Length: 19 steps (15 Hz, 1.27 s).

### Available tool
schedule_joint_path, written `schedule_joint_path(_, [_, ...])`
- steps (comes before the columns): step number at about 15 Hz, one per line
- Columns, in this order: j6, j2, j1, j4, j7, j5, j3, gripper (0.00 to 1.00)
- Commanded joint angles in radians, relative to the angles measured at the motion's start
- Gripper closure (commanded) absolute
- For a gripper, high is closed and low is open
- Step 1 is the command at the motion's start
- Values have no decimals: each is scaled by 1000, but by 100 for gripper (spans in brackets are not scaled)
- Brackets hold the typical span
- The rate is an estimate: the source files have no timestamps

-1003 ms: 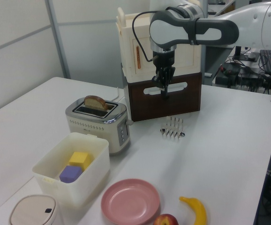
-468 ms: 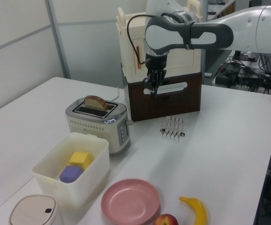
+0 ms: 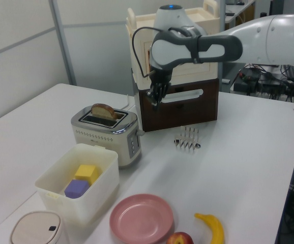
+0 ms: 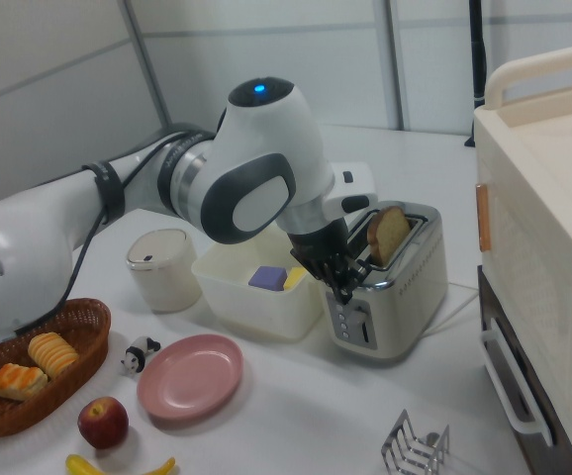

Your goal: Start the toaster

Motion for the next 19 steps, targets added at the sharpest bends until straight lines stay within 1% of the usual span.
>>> schedule_joint_path(1, [85,40,27,-14,-19,7,-3,100])
schedule_joint_path(3, [121,62,42,-14,-54,13,-3,100])
schedule_joint_path(9, [223,121,76,-15,-59,13,-3,100])
schedule_joint_path(17, [227,124,73,-32,-62,6,-3,100])
schedule_joint_path(19, [224,124,70,-40,-81,5,-3,100])
